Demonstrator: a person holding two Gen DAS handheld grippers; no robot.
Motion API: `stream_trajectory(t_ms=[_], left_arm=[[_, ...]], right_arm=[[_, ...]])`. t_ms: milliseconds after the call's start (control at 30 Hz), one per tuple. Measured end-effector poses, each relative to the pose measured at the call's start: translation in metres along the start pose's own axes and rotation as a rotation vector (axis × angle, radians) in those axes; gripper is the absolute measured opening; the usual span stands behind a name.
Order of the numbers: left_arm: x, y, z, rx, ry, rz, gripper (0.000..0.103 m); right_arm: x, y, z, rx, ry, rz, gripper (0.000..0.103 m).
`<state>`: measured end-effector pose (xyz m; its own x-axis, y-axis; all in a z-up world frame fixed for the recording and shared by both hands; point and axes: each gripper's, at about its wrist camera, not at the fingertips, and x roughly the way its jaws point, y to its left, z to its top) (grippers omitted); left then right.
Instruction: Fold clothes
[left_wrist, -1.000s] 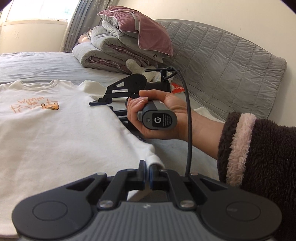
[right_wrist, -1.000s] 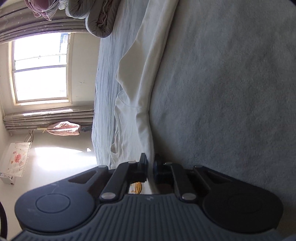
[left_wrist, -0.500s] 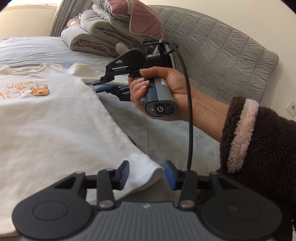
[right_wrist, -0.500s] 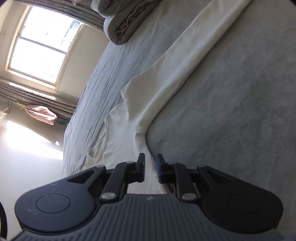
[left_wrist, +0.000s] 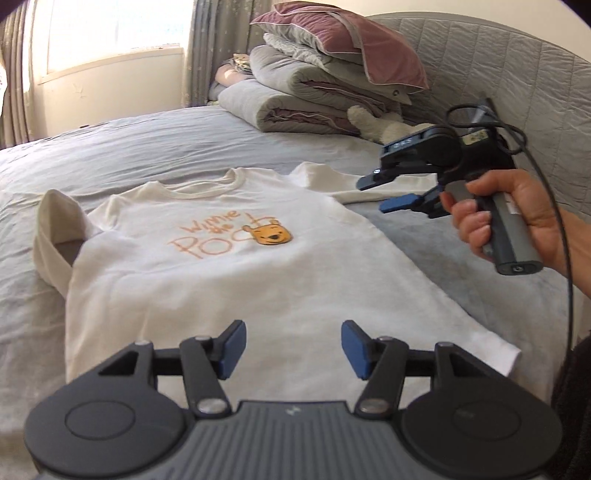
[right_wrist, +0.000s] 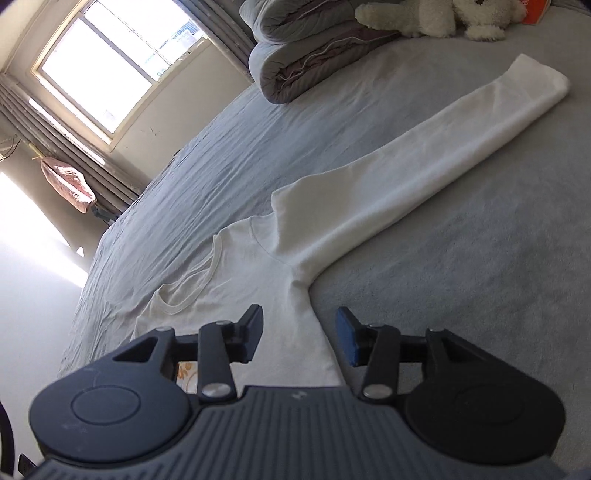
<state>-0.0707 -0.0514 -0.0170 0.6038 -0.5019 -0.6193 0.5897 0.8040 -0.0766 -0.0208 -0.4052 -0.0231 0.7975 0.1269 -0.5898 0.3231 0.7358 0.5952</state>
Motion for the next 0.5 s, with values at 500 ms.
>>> stream_trajectory(t_ms=[500], left_arm=[[0.020,0.131,0.025,-0.340,0.083,0.345,0.061]], right_arm=[[0.030,0.071,-0.039,-0.151,0.172,0.021,0.051]])
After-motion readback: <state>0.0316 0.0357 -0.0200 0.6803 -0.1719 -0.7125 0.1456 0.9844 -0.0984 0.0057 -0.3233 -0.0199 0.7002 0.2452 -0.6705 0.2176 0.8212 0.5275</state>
